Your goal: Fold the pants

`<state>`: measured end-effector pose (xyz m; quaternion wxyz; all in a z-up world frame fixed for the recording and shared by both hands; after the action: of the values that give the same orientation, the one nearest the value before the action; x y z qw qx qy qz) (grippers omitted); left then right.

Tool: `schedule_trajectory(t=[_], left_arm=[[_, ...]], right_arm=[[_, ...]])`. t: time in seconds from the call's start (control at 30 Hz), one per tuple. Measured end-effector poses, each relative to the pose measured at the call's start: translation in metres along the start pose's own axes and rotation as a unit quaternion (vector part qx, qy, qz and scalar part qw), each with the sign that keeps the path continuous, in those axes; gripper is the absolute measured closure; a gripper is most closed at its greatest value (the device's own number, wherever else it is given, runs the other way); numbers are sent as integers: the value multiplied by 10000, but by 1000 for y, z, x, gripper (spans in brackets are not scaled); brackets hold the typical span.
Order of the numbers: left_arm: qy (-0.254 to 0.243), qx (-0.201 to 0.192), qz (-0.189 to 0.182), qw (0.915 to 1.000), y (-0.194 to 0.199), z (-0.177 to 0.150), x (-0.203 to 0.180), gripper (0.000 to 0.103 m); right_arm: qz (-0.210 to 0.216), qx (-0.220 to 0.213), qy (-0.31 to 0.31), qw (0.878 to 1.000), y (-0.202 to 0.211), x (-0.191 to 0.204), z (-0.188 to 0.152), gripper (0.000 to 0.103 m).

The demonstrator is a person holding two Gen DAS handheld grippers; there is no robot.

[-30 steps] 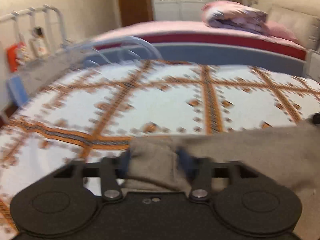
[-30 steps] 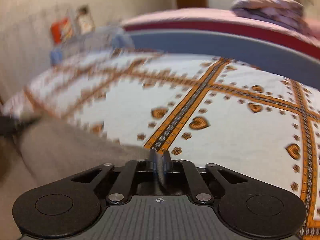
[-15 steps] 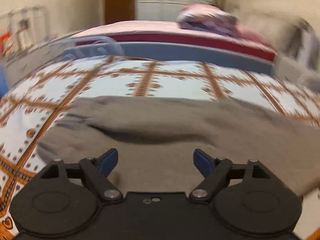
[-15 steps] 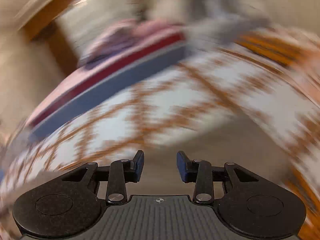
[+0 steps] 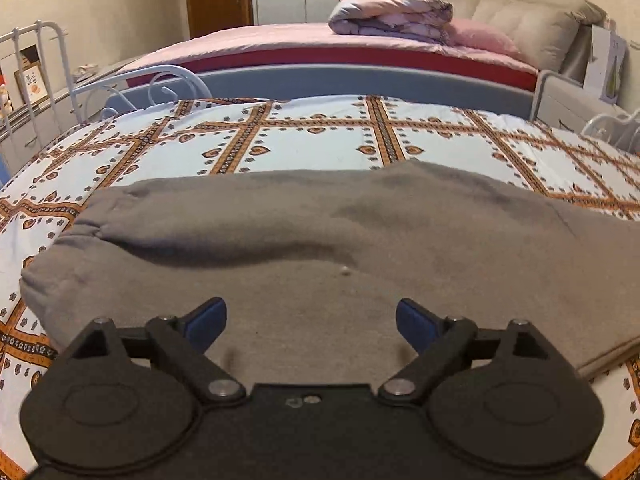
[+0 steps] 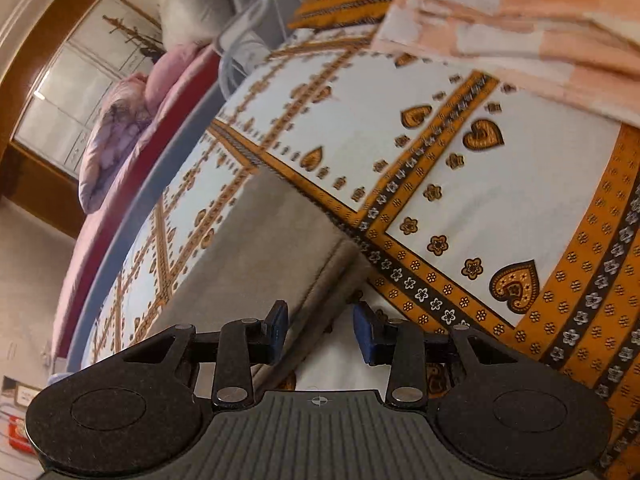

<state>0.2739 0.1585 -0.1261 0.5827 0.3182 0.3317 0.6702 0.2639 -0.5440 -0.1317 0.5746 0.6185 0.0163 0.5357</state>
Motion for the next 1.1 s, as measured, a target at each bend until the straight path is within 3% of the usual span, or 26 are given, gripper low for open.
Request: schedule_trajectory(t=[0.13, 0.2, 0.33, 0.37, 0.4, 0.47, 0.5, 0.53, 0.57, 0.6, 0.63, 0.73, 0.83, 0.9, 0.93, 1.1], left_arm=[[-105, 100, 20, 9999, -4, -3, -4, 18], [-110, 165, 31, 9998, -5, -3, -7, 18], [-178, 277, 3, 9995, -9, -7, -14, 18], [-204, 298, 12, 9993, -10, -9, -17, 18], [-208, 297, 34, 9993, -11, -12, -19, 18], [-195, 235, -9, 9995, -7, -13, -31, 20], [-148, 136, -35, 9998, -2, -13, -39, 20], [-100, 49, -90, 9999, 3, -14, -49, 19], [-63, -29, -143, 9999, 7, -15, -62, 19], [14, -107, -131, 9999, 12, -17, -73, 19], [126, -170, -161, 9996, 16, -19, -87, 19], [200, -236, -647, 9974, 26, -27, -146, 19], [-209, -216, -989, 9946, 33, -32, -220, 19], [-342, -190, -983, 9944, 32, -33, -258, 18], [-330, -155, -998, 9943, 31, -34, -272, 17], [-161, 109, -611, 9979, 13, -38, -300, 15]], right_arm=[[238, 63, -43, 9997, -10, -3, 4, 65], [-62, 135, 290, 9995, -15, -1, 3, 90], [428, -527, 724, 9951, 20, 34, 11, 90], [369, -601, 831, 9940, 22, 36, 10, 90], [52, -486, 881, 9949, 13, 30, 8, 90], [-607, 125, 776, 9951, -19, 4, -2, 90], [-572, 18, 837, 9948, -18, 5, -2, 90], [-504, -76, 811, 9954, -11, 11, 0, 89], [-350, -186, 730, 9965, -3, 16, 0, 79], [-156, -236, 658, 9974, 2, 19, -3, 56], [-41, -126, 556, 9984, 3, 19, -7, 45], [61, 71, 609, 9981, 1, 22, -15, 44], [-126, 99, 664, 9977, -1, 17, -15, 47], [-105, 14, 540, 9985, 0, 13, -13, 63], [-24, 27, 459, 9989, 1, 12, -14, 67], [-12, 33, 422, 9991, 1, 13, -12, 70]])
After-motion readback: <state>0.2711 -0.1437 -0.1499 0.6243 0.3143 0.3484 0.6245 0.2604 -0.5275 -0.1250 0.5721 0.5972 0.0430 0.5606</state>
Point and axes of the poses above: each gripper's, at about its wrist camera, not at the fingertips, and y roughly against the way its jaws point, x to its left, z to its top, the point moved 10 cm from there along -y, roughly the way its jaws point, and after that the axes turned 11 degrees about x, right-handed, at the moved point
